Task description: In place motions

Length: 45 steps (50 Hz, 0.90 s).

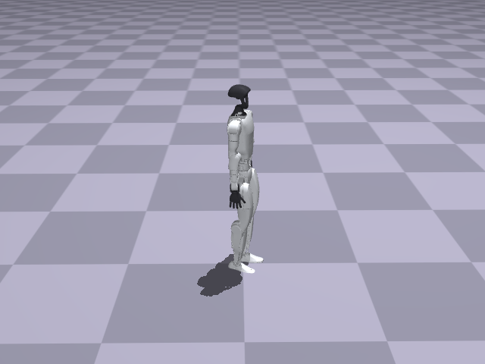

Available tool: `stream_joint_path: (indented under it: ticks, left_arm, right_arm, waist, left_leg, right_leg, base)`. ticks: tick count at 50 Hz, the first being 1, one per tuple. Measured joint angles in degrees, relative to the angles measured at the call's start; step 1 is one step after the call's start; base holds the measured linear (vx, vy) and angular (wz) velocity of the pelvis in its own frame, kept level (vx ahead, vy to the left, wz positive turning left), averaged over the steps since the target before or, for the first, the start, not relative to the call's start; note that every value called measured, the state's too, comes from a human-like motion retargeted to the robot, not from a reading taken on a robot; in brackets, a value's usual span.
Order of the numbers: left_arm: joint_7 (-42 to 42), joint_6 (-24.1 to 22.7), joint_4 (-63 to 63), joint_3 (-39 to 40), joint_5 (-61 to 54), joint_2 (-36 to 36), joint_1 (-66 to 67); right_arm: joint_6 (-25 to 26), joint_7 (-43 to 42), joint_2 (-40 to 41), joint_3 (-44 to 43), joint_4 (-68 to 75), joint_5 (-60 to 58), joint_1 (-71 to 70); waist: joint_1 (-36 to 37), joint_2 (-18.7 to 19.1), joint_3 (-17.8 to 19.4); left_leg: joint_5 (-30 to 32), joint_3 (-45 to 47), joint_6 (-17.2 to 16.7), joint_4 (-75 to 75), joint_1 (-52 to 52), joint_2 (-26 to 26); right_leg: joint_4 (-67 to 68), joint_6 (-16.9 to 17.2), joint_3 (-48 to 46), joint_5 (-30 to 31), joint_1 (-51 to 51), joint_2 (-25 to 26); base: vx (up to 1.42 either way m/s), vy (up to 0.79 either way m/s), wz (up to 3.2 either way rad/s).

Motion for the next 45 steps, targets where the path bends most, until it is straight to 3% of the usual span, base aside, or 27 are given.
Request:
stream_joint_path:
  ticks: [23, 45]
  left_arm:
    - [-0.10, 0.14, 1.11, -0.30, 0.67, -0.18, -0.83]
    - [0.08, -0.08, 0.93, -0.99, 0.22, -0.89, -1.94]
  right_arm:
    - [-0.17, 0.16, 0.18, 0.32, -0.20, -0.21, -0.79]
    - [0.14, 0.81, -0.01, 0.50, -0.66, -0.67, -0.72]
  waist:
    - [0.35, 0.40, -0.41]
    - [-0.09, 0.07, 2.57]
  left_leg:
    - [0.67, -0.22, 0.11, 0.08, -0.18, 0.02]
    - [1.89, -1.54, -0.26, 0.98, -1.81, -0.34]
  right_leg:
    - [0.36, -0.41, 0.14, 1.17, -0.20, -0.14]
    - [-0.08, -1.65, -1.61, 2.19, -0.43, -0.42]
  base:
    - [0.00, 0.00, 0.00]
    - [-0.01, 0.00, 0.05]
